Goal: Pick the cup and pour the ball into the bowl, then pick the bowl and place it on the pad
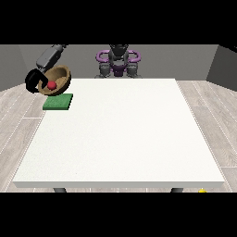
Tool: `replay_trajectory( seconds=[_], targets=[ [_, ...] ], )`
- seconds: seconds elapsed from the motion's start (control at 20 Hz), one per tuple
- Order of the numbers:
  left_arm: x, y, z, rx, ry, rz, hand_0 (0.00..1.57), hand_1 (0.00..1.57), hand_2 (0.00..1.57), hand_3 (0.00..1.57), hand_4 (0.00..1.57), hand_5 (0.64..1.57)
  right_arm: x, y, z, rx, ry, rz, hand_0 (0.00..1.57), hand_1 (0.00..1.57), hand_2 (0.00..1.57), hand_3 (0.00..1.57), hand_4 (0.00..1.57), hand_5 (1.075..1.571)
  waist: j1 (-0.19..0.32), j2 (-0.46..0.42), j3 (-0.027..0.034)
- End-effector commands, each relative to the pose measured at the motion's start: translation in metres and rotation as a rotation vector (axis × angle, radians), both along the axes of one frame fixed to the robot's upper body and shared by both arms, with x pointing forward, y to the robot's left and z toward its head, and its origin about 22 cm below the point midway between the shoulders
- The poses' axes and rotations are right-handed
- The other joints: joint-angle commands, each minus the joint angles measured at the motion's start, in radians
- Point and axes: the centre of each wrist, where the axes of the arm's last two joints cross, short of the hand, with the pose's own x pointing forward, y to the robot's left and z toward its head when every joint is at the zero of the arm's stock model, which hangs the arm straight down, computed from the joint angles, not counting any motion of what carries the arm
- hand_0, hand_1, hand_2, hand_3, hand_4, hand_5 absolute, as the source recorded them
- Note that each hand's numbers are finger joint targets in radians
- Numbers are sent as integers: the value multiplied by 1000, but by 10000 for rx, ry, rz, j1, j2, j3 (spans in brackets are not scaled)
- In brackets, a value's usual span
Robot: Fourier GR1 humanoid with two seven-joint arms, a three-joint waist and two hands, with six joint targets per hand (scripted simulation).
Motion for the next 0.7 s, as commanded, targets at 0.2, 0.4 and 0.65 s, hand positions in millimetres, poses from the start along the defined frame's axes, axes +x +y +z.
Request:
replay_trajectory(
  seconds=[0.2, 0.4, 0.65],
  targets=[
    [-2, 3, 0, 15, -140, -125, 0, 0, 0, 0, 1195, 1561, 0, -11, 10, -551, -22, -1464, 1571, 1571, 1571, 977, 0, 1554, 140, 61, 0],
    [-8, 15, -4, -78, -157, 176, 0, 0, 0, 0, 1190, 1562, 6, -5, 14, -319, -185, -1524, 1487, 1487, 1398, 802, 0, 1544, -13, 40, -6],
    [-8, 13, -11, 133, -492, 153, 0, 0, 0, 0, 1187, 1564, 22, 22, 2, 295, -999, -1464, 1451, 1451, 1383, 753, 0, 1540, 222, 449, -5]
  ],
)
